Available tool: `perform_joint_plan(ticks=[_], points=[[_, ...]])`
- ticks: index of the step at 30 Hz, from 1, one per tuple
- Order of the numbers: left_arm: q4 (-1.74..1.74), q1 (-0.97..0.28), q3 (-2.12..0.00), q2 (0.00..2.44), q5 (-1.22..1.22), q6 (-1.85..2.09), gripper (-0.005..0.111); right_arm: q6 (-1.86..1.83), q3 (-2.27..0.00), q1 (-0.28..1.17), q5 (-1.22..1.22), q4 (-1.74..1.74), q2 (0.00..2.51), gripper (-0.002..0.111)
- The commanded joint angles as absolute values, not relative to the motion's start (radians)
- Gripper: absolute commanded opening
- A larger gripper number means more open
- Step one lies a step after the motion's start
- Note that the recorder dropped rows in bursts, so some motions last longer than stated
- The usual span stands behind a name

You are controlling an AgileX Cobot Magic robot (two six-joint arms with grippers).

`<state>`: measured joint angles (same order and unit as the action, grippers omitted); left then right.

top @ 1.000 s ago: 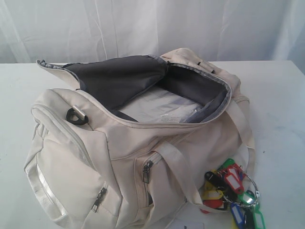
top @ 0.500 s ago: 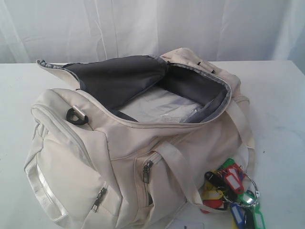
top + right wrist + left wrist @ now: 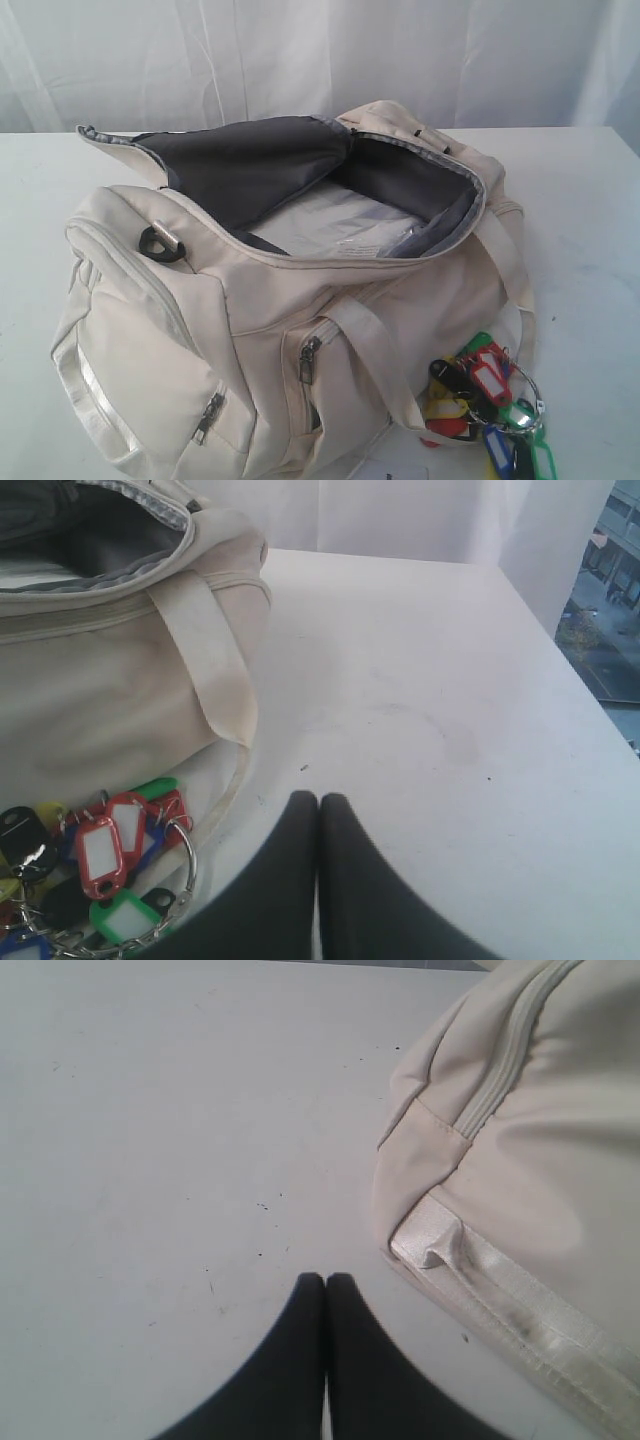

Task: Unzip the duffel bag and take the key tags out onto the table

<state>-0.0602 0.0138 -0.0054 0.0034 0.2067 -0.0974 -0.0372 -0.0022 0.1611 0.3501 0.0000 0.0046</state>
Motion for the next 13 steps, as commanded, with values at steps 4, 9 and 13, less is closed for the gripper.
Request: perform_joint_plan(ticks=[4, 9, 13], points=[[-0.062, 0.01, 0.0, 0.0, 0.202, -0.099, 0.0, -0.038, 0.0, 0.156, 0.343, 0.0, 0.0, 0.0], [-0.062, 0.01, 0.0, 0.0, 0.202, -0.099, 0.0, -0.03, 0.0, 0.156, 0.343, 0.0, 0.0, 0.0], [-0.062, 0.01, 0.0, 0.0, 0.202, -0.099, 0.0, -0.024, 0.0, 0.156, 0.343, 0.0, 0.0, 0.0]])
